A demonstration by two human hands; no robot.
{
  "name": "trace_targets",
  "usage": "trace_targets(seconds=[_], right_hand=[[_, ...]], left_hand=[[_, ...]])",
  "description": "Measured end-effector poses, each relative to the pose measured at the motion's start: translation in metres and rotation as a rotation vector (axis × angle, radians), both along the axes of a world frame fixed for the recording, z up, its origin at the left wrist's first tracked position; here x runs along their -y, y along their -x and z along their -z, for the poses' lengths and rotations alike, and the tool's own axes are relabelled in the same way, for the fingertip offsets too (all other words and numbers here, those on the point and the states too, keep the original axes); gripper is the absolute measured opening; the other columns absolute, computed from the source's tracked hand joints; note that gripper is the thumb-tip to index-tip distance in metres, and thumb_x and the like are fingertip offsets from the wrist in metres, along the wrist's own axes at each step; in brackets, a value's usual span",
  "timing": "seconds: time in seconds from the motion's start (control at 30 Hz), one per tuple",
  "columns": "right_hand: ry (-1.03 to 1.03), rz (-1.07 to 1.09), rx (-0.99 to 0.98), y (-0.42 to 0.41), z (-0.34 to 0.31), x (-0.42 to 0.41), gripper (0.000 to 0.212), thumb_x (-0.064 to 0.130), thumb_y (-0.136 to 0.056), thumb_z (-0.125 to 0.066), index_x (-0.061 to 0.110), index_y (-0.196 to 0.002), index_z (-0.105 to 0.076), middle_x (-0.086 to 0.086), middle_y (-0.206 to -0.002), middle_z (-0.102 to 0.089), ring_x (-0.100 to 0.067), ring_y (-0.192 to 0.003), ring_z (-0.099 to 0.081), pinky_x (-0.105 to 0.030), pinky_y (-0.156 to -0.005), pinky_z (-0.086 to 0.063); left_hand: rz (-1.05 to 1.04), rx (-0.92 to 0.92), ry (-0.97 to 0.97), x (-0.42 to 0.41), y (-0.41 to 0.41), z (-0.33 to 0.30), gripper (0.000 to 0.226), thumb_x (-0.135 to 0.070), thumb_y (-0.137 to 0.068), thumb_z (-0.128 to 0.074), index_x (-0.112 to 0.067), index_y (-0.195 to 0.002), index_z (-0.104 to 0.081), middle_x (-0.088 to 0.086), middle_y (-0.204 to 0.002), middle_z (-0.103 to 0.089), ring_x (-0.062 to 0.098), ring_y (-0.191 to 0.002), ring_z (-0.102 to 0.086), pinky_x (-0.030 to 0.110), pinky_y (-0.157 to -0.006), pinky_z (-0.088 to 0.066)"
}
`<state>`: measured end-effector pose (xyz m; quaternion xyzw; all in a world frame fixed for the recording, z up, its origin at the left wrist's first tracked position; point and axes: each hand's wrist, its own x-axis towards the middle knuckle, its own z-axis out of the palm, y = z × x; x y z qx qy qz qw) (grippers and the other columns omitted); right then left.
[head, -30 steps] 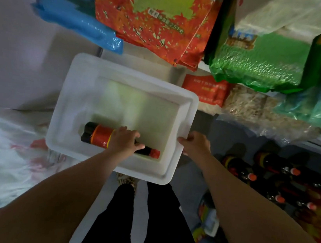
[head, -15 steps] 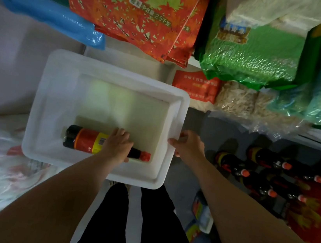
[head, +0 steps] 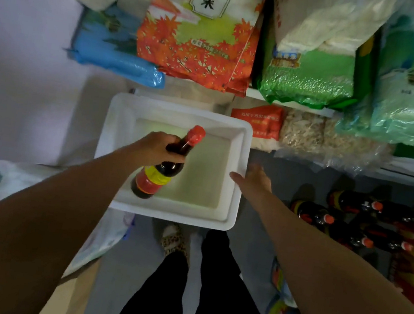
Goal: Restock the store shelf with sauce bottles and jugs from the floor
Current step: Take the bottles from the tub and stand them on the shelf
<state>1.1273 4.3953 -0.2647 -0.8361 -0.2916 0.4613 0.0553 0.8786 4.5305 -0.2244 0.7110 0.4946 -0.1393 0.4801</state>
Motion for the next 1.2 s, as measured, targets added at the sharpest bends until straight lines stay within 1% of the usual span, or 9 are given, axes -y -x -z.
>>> trace_targets(seconds=[0.1,0.17,0.3,0.4,0.57,0.73,0.93,1.03,1.2], right_hand=[[-0.041,0.017,-0.126,0.013,-0.038,0.005,0.068,0.044,-0.09,-0.073,0.018,-0.147,-0.046,-0.004,-0.136,-0.06,-0.018,-0.099,-0.063,-0.021,-0.068,-0.047],[-0.081,0.092,-0.298,0.018,-0.069,0.004,0.066,0.04,-0.088,-0.077,0.021,-0.145,-0.049,-0.004,-0.136,-0.062,-0.021,-0.109,-0.065,-0.029,-0.086,-0.057],[-0.222,0.079,-0.578,0.022,-0.143,0.01,0.058,0.023,-0.096,-0.07,0.023,-0.149,-0.045,-0.002,-0.141,-0.058,-0.021,-0.134,-0.053,-0.048,-0.116,-0.039],[-0.34,0.042,-0.686,0.017,-0.193,0.013,0.066,0.029,-0.089,-0.077,0.036,-0.148,-0.046,0.009,-0.143,-0.059,-0.012,-0.135,-0.051,-0.054,-0.12,-0.031],[-0.548,0.029,-0.844,0.004,-0.28,0.014,0.08,0.038,-0.075,-0.086,0.032,-0.145,-0.05,0.0,-0.142,-0.061,-0.026,-0.138,-0.05,-0.061,-0.119,-0.028],[-0.814,0.065,-0.876,0.003,-0.336,0.026,0.073,0.037,-0.08,-0.08,0.024,-0.146,-0.051,-0.012,-0.147,-0.054,-0.033,-0.14,-0.047,-0.069,-0.108,-0.038],[-1.084,0.372,-0.632,0.004,-0.381,0.022,0.046,0.031,-0.08,-0.083,0.031,-0.123,-0.067,0.005,-0.119,-0.073,-0.018,-0.114,-0.067,-0.049,-0.086,-0.059],[-1.203,0.456,-0.526,-0.005,-0.394,0.008,0.048,0.017,-0.084,-0.081,0.022,-0.128,-0.061,0.014,-0.094,-0.075,-0.006,-0.085,-0.075,-0.032,-0.068,-0.058],[-1.128,0.35,-0.597,-0.05,-0.406,-0.003,0.057,0.037,-0.078,-0.079,0.033,-0.131,-0.06,0.002,-0.123,-0.07,-0.02,-0.12,-0.062,-0.046,-0.085,-0.057]], left_hand=[[-0.065,0.122,0.032,-0.002,-0.002,-0.043,0.043,-0.04,-0.083,-0.077,-0.029,-0.123,-0.067,-0.004,-0.111,-0.07,0.016,-0.102,-0.065,0.031,-0.085,-0.051],[-0.106,0.205,0.044,-0.003,-0.008,-0.077,0.044,-0.038,-0.084,-0.077,-0.027,-0.125,-0.066,-0.003,-0.117,-0.07,0.016,-0.107,-0.064,0.034,-0.093,-0.05],[-0.141,0.407,0.03,-0.007,-0.025,-0.162,0.04,-0.028,-0.087,-0.074,-0.024,-0.126,-0.064,-0.002,-0.12,-0.067,0.02,-0.116,-0.06,0.032,-0.101,-0.044],[-0.127,0.585,0.074,-0.01,-0.041,-0.234,0.033,-0.027,-0.083,-0.076,-0.027,-0.114,-0.067,-0.006,-0.112,-0.072,0.017,-0.114,-0.064,0.032,-0.104,-0.046],[-0.013,0.85,0.134,-0.009,-0.076,-0.343,0.034,-0.02,-0.084,-0.072,-0.011,-0.117,-0.068,0.01,-0.118,-0.07,0.026,-0.116,-0.064,0.037,-0.106,-0.046],[0.066,1.025,0.152,0.019,-0.109,-0.417,0.039,-0.023,-0.09,-0.057,-0.004,-0.124,-0.063,0.012,-0.121,-0.07,0.024,-0.115,-0.066,0.034,-0.101,-0.051],[0.019,0.806,-0.253,0.03,-0.128,-0.447,0.052,-0.054,-0.085,-0.071,-0.034,-0.129,-0.054,-0.009,-0.117,-0.064,0.017,-0.111,-0.06,0.042,-0.091,-0.052],[0.052,0.782,-0.36,0.042,-0.138,-0.441,0.072,-0.042,-0.081,-0.079,-0.04,-0.141,-0.04,-0.012,-0.121,-0.057,0.017,-0.11,-0.057,0.039,-0.086,-0.052],[-0.064,0.847,-0.439,0.02,-0.163,-0.45,0.077,-0.035,-0.076,-0.084,-0.039,-0.141,-0.044,-0.006,-0.132,-0.06,0.022,-0.117,-0.06,0.048,-0.096,-0.054]])
